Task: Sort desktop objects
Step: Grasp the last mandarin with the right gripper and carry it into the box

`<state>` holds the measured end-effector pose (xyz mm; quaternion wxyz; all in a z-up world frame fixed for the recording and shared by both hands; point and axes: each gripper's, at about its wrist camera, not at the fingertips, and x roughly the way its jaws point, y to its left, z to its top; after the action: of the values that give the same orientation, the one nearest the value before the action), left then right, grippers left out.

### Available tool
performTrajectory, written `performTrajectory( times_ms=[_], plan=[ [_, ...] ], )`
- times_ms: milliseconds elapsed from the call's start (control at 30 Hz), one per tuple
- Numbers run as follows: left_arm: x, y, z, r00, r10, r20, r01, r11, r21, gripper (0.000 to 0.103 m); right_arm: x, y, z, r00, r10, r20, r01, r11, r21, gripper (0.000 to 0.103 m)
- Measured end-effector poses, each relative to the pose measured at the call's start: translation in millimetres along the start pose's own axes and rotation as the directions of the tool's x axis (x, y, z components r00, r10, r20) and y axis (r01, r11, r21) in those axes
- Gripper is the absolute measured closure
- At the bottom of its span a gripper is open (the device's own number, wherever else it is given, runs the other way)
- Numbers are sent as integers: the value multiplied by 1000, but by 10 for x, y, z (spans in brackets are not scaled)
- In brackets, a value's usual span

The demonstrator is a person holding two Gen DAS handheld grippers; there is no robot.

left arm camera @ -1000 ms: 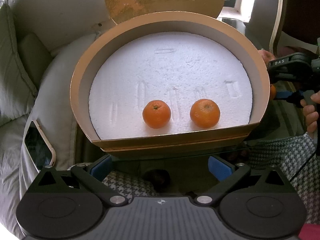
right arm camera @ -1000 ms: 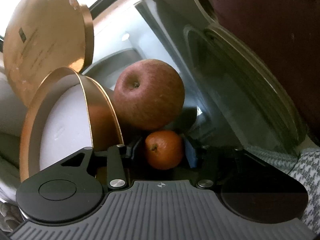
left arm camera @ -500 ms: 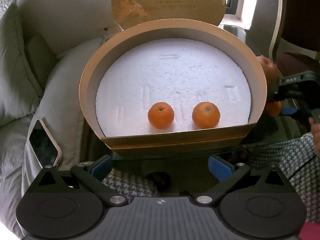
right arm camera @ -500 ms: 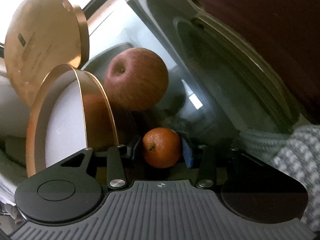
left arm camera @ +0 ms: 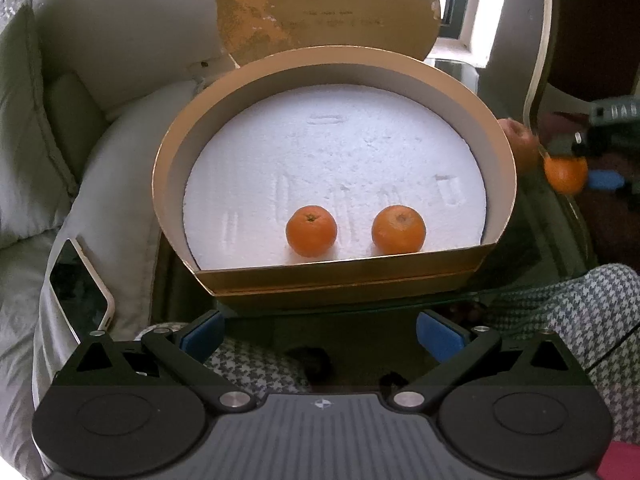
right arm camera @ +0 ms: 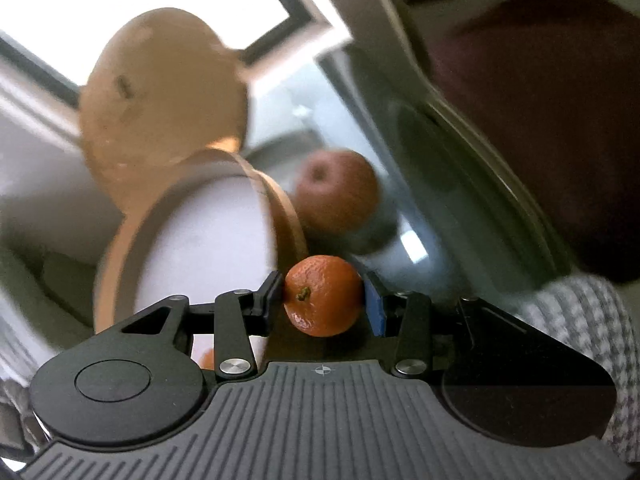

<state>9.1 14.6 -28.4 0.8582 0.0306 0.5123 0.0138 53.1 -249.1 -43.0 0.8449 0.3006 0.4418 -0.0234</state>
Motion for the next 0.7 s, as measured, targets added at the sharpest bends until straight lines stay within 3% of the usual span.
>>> performTrajectory(
  times_ms=[133,300,533,700],
  plan=[
    [10,135,9,1000,6,4,-6,999,-42,1,29,408,28,999,35,12,-34,993,-114,58],
    [43,388,30,999,47,2,-46,993,-108,1,343,837,-53,998,45,-47,-54,976,-209,58],
    [141,532,16,998,55,-35,-60,988,-139,1,903,1091,-236,987,-31,-158,-18,955,-296,58],
    [184,499,11,998,40,-49,-46,991,-128,1,1115,1222,-316,984,-89,-155,26,930,-368,58]
  ],
)
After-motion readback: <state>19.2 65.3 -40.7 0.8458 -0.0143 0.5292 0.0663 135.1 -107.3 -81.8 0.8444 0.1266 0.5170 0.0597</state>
